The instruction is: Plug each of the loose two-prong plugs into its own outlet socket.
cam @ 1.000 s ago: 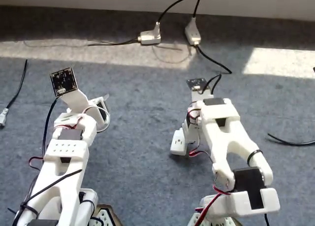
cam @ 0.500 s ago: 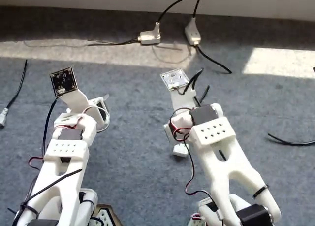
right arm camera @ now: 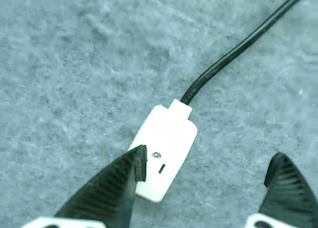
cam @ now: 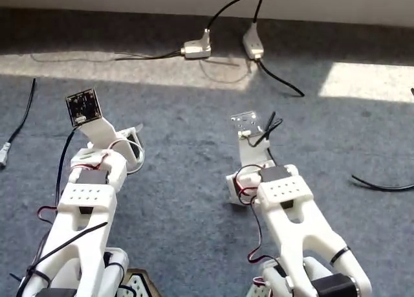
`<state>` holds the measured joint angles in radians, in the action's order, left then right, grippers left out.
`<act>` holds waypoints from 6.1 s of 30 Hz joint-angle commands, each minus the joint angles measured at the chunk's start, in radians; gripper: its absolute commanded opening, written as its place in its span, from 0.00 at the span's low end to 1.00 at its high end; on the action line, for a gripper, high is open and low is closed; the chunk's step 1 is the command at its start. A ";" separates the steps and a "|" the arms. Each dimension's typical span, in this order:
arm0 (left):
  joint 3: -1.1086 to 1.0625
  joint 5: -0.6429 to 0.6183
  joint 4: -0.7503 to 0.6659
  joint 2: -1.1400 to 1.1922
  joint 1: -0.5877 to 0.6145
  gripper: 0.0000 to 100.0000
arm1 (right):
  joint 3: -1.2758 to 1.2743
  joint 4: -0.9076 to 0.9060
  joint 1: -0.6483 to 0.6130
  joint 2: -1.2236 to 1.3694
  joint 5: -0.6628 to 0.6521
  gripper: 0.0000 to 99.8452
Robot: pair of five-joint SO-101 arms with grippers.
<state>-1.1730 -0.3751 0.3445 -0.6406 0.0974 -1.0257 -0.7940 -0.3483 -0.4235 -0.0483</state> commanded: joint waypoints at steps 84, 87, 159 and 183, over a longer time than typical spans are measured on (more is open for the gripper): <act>0.008 0.005 -0.018 -0.025 -0.010 0.20 | 0.464 -0.541 0.332 -0.030 0.012 0.36; 0.012 0.005 -0.018 -0.025 -0.010 0.20 | 0.476 -0.599 0.486 -0.022 0.012 0.36; 2.763 1.266 1.389 1.814 0.888 0.20 | -0.147 -0.067 0.549 -0.028 0.018 0.36; 2.832 1.422 1.260 1.913 0.981 0.20 | -0.147 -0.067 0.549 -0.028 0.018 0.36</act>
<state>1.6210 1.0334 1.6410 1.3449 1.0579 -1.1699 -0.8815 0.2025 -0.4404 -0.0391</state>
